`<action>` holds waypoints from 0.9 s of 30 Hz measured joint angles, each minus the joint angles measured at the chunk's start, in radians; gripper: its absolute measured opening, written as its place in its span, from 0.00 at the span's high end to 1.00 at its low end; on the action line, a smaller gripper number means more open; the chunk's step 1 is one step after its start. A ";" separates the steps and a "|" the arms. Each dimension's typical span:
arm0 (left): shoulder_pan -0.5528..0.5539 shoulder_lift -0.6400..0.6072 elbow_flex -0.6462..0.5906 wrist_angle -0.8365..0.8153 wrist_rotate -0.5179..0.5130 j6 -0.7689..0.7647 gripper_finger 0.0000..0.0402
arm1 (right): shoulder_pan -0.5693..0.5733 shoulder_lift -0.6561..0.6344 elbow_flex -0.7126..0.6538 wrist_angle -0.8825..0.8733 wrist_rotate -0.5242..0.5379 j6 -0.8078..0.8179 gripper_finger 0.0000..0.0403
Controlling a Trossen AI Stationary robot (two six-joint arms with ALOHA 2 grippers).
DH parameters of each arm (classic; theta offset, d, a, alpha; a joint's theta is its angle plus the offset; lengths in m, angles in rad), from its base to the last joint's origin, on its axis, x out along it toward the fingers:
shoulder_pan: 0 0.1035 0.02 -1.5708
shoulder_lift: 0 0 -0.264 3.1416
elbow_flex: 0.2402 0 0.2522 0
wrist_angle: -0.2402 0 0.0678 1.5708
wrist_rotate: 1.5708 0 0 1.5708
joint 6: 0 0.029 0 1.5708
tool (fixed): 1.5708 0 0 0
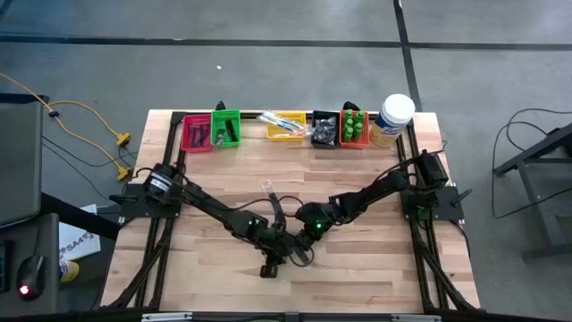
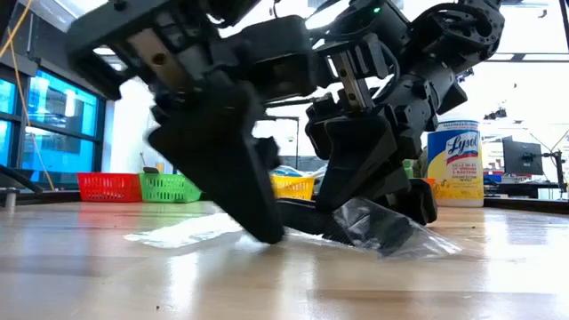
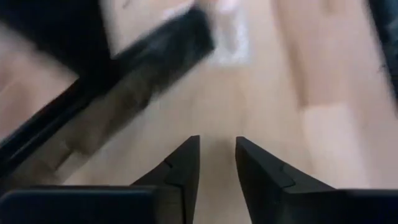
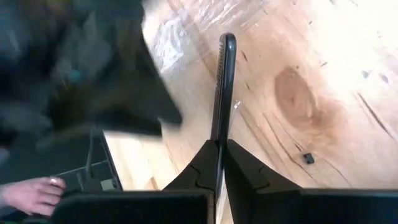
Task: Pick & Place Travel size toiletries
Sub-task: Put the black comb into the green bin
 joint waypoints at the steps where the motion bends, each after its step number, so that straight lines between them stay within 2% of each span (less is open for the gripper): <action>1: 0.000 -0.014 -0.001 -0.038 -0.005 -0.006 0.74 | 0.001 0.000 0.000 -0.001 0.001 -0.004 0.99; 7: 0.016 -0.128 -0.005 -0.250 -0.063 -0.082 0.72 | 0.001 -0.020 -0.001 -0.001 0.002 -0.013 0.99; 13: 0.011 -0.279 -0.002 -0.415 -0.202 -0.101 0.72 | -0.002 -0.102 -0.006 -0.040 0.053 -0.040 0.99; 19: 0.011 -0.404 -0.001 -0.587 -0.357 -0.131 0.72 | -0.006 -0.241 -0.004 -0.126 0.118 -0.101 0.99; 23: 0.011 -0.469 -0.024 -0.613 -0.453 -0.134 0.72 | -0.023 -0.344 -0.003 -0.155 0.189 -0.147 0.99; 27: 0.037 -0.524 -0.089 -0.524 -0.474 -0.127 0.72 | -0.053 -0.457 -0.003 -0.173 0.264 -0.218 0.99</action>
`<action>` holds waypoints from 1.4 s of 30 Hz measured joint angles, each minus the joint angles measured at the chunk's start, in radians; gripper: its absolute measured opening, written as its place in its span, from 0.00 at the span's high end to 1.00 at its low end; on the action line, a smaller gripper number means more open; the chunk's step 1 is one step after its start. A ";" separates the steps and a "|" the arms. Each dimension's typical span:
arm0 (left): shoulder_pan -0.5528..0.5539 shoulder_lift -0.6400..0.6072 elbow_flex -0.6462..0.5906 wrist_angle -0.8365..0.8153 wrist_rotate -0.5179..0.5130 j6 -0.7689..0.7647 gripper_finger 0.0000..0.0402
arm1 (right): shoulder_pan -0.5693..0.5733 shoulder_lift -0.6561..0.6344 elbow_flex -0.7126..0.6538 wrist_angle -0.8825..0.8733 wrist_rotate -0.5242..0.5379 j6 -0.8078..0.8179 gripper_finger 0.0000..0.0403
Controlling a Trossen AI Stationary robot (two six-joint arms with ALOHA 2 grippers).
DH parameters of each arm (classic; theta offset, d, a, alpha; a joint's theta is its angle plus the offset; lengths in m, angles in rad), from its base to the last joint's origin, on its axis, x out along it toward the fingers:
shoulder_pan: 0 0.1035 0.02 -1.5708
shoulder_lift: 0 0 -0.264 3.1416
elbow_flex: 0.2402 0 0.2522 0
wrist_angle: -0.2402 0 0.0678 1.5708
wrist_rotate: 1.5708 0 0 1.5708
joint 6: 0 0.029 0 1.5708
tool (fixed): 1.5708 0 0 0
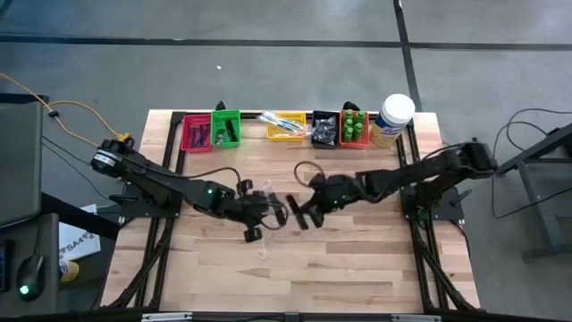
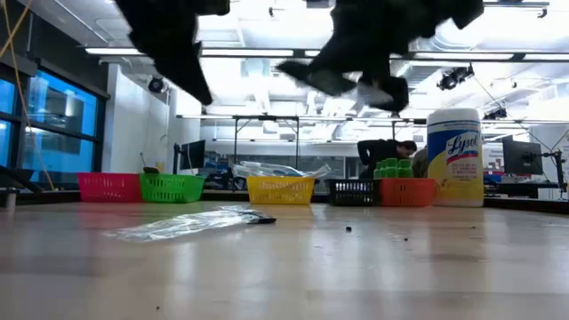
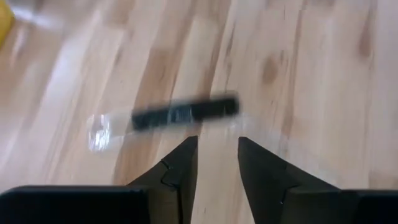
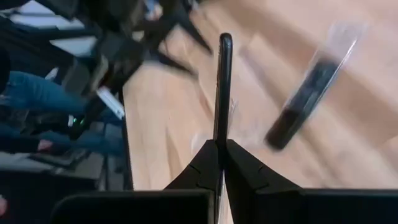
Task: Pick & Place Travel size toiletries
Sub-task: Put the black comb into the green bin
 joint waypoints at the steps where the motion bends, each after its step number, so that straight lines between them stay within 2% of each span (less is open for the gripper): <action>1: 0.011 -0.013 -0.018 0.055 0.000 0.005 0.72 | -0.007 -0.029 0.000 -0.014 0.015 -0.021 0.99; 7: 0.100 -0.089 -0.107 0.358 0.103 0.054 0.70 | -0.039 -0.156 0.000 -0.035 0.087 -0.151 0.99; 12: 0.191 -0.124 -0.110 0.568 0.234 0.057 0.58 | -0.038 -0.242 0.003 -0.067 0.120 -0.266 0.99; 16: 0.254 -0.137 -0.111 0.713 0.334 0.004 0.47 | -0.026 -0.297 0.003 -0.082 0.164 -0.388 0.99; 23: 0.308 -0.137 -0.110 0.948 0.383 -0.056 0.43 | -0.017 -0.318 0.001 -0.053 0.227 -0.514 0.99; 36: 0.306 -0.137 -0.110 0.965 0.351 -0.067 0.43 | -0.019 -0.313 0.002 0.083 0.248 -0.647 0.99; 42: 0.306 -0.137 -0.110 0.969 0.351 -0.054 0.43 | -0.019 -0.258 0.001 0.165 0.224 -0.649 0.99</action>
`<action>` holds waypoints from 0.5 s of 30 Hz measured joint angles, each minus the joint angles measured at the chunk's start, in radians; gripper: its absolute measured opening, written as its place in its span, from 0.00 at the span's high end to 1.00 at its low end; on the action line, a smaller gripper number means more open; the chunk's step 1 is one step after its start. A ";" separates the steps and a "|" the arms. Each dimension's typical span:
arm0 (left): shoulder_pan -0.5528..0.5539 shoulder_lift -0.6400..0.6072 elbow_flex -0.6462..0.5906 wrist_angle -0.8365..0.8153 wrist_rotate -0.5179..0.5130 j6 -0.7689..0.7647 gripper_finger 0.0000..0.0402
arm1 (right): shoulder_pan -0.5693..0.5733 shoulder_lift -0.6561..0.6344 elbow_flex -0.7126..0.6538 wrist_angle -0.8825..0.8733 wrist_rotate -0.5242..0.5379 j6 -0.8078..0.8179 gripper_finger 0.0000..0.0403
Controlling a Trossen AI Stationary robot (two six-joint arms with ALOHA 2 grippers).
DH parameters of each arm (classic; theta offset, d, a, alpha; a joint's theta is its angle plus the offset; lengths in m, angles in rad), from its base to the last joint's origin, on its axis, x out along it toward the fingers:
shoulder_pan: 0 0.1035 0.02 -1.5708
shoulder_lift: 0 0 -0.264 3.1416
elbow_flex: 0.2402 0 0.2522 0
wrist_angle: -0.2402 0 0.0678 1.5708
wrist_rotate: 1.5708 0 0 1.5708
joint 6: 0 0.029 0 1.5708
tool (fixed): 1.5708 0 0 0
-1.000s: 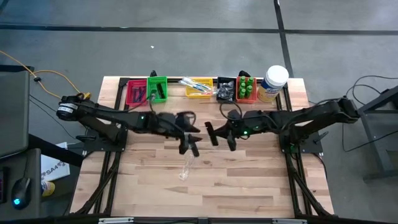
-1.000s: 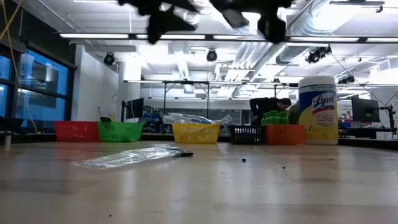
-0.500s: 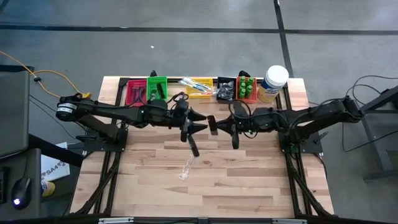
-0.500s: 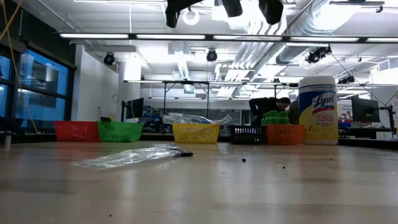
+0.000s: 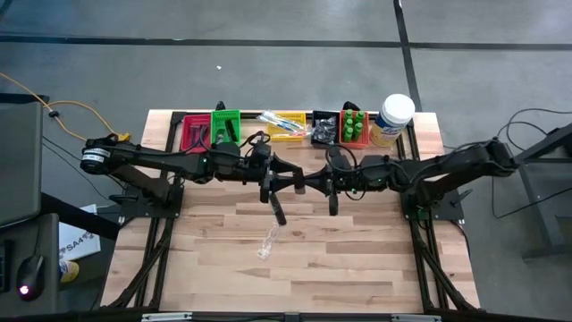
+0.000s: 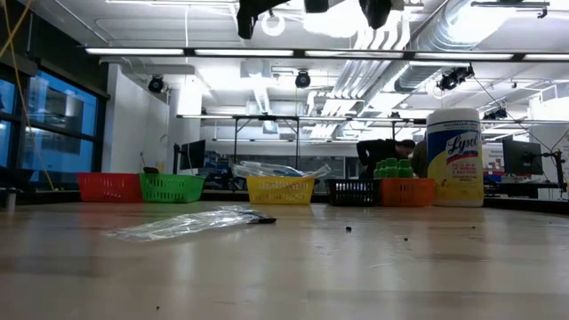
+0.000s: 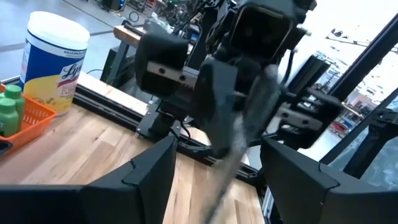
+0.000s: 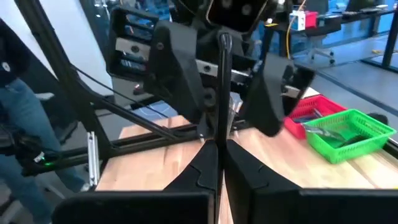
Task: Pick & Place Travel size toiletries
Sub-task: Put the black comb into the green bin
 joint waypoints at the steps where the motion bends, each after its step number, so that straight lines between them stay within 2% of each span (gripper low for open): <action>1: 0.000 0.000 0.000 0.000 0.000 0.000 0.43 | 0.000 0.010 0.002 0.016 0.000 0.002 0.99; 10: 0.000 0.000 0.000 -0.002 0.001 0.004 0.43 | 0.000 0.040 0.000 0.058 0.014 0.018 0.99; 15: 0.000 0.000 0.000 0.003 0.001 0.005 0.50 | 0.000 0.040 0.000 0.057 -0.003 0.029 0.99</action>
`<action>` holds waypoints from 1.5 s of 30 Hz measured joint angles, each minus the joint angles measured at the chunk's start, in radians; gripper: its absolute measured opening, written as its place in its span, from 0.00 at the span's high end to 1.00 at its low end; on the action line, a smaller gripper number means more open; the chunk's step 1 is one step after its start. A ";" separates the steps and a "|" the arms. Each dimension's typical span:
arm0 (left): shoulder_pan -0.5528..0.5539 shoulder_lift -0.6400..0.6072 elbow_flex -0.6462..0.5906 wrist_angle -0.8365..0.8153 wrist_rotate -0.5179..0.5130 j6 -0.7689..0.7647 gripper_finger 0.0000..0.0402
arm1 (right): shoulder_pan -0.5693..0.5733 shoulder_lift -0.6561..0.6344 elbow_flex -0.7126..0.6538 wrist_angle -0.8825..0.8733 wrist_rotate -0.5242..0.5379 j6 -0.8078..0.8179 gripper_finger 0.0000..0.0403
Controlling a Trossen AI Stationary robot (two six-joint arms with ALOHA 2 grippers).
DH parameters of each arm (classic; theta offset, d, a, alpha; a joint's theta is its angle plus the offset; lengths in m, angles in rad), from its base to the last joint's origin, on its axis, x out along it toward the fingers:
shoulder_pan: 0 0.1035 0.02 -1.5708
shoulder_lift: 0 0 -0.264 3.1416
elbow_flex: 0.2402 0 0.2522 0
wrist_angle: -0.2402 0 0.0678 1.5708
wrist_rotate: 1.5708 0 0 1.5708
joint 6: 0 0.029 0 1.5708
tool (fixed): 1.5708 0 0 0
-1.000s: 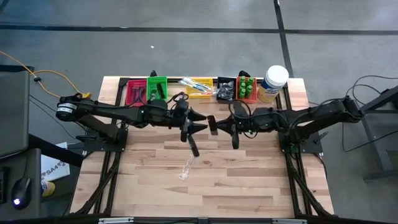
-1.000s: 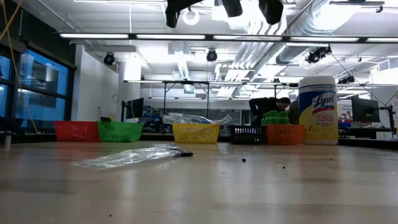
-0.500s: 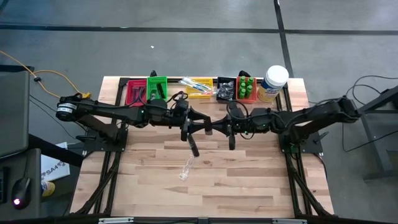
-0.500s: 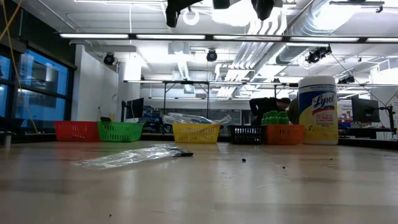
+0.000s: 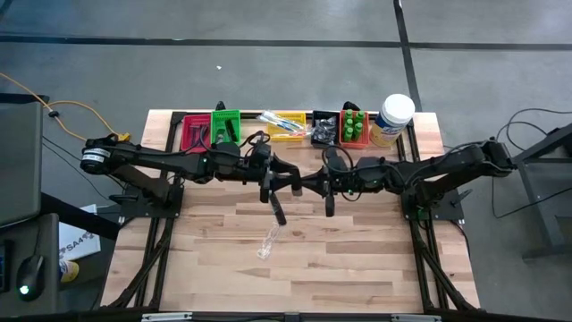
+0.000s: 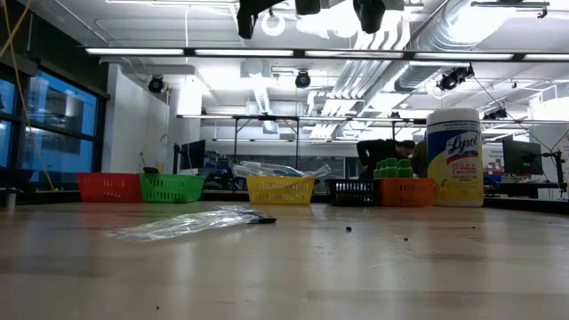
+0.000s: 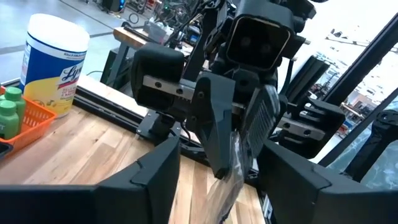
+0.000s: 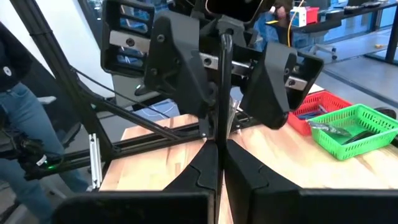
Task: Pick & Place Travel size toiletries
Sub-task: Put the black comb into the green bin
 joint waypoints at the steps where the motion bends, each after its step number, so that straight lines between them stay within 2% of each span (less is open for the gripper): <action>1: 0.000 0.000 0.000 0.002 0.000 0.001 0.52 | 0.000 0.000 0.000 0.000 0.000 0.001 0.99; 6: 0.000 0.000 0.000 0.003 0.002 0.001 0.65 | 0.000 0.000 0.000 -0.001 -0.002 0.001 0.99; 14: 0.000 0.001 0.000 0.009 0.011 0.006 0.97 | -0.001 0.000 0.000 -0.014 -0.007 0.008 0.99; 20: 0.000 0.002 0.000 0.007 0.012 0.005 0.98 | 0.000 0.000 0.000 -0.026 -0.004 0.026 0.98; 23: 0.000 0.002 0.000 0.006 0.011 0.002 0.99 | 0.000 0.000 0.001 -0.027 -0.004 0.024 0.93; 26: 0.000 0.001 0.000 0.011 0.011 -0.002 0.99 | 0.000 0.000 0.001 -0.038 -0.001 0.023 0.83; 32: 0.001 -0.005 0.000 -0.026 -0.004 0.028 0.99 | -0.011 -0.035 0.000 -0.099 -0.001 0.096 0.55; 35: 0.010 -0.033 0.000 -0.128 -0.063 0.055 0.99 | -0.012 -0.076 0.000 -0.152 0.005 0.107 0.44; 38: 0.035 -0.075 0.000 -0.252 -0.139 0.067 1.00 | -0.011 -0.135 0.000 -0.209 0.023 0.129 0.37; 45: 0.163 -0.179 0.001 -0.558 -0.339 0.076 1.00 | -0.011 -0.224 0.000 -0.259 0.078 0.152 0.33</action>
